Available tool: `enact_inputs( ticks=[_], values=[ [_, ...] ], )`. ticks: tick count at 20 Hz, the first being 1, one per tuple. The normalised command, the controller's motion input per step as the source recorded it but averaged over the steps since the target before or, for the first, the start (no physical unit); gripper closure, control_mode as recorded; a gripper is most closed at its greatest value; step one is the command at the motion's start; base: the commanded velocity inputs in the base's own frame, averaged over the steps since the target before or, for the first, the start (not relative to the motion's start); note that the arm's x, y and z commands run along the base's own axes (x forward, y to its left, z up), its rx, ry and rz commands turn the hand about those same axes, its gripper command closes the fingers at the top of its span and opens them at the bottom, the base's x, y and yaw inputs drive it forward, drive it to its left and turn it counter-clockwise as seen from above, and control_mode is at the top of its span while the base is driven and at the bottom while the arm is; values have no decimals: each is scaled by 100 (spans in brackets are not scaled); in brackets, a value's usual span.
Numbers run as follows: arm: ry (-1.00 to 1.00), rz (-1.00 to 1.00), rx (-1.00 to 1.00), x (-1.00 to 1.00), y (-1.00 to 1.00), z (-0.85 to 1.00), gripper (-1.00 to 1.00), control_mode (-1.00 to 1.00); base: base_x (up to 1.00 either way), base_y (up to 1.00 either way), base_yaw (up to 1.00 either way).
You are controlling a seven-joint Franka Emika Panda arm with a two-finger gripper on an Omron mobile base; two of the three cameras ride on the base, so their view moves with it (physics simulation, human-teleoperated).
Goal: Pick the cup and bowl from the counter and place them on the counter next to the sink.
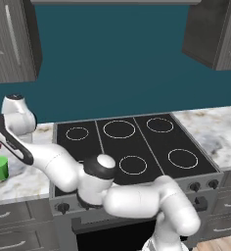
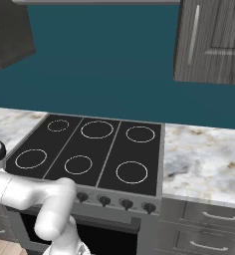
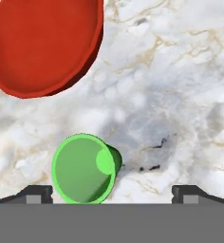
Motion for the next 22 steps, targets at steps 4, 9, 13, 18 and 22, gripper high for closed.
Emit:
enact_inputs(
  ticks=[4,9,13,18,22],
  values=[
    [0,0,-2,21,24,-19,-100,-100,0,0,0],
    [0,0,-1,3,8,-26,-100,-100,0,0,0],
    [0,0,0,0,2,-26,-100,-100,0,0,0],
    [0,0,0,1,9,-26,-100,-100,0,0,0],
    [0,0,0,2,19,-27,-100,-100,0,0,0]
  ],
)
